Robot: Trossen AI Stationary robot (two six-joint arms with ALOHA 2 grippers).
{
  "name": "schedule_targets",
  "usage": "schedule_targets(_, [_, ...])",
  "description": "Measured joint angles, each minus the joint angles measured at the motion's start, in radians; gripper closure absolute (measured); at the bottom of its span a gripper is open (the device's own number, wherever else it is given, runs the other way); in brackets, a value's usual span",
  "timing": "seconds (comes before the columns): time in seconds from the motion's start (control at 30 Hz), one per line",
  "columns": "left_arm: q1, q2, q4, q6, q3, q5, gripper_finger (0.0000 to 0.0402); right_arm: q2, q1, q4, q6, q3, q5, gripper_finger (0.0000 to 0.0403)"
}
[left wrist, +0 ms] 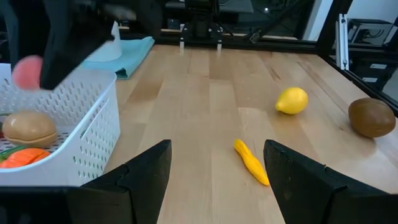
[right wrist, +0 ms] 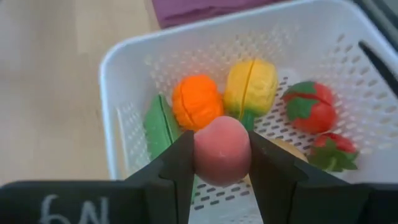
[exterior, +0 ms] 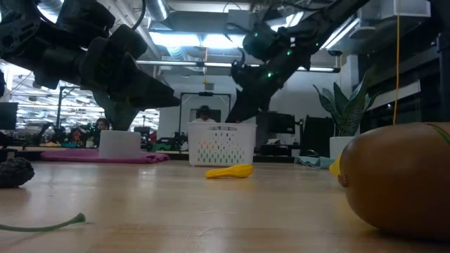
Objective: Pick and placing Produce into tupperware
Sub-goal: Put the pink peach into the white bin, then put the yellow lemon into the white bin
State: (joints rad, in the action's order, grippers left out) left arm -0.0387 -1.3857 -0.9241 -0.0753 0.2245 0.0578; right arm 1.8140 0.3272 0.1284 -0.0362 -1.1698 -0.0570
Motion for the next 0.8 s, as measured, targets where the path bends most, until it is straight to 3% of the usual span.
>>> schedule_targets(0.4, [0.000,0.000,0.007,0.000,0.000,0.000,0.0154,0.070,0.000,-0.030,-0.003,0.002,-0.008,0.0270])
schedule_targets(0.8, [0.000,0.000,0.007,0.000,0.000,0.000,0.0154,0.070,0.000,-0.063,0.002,0.001,-0.008,0.0203])
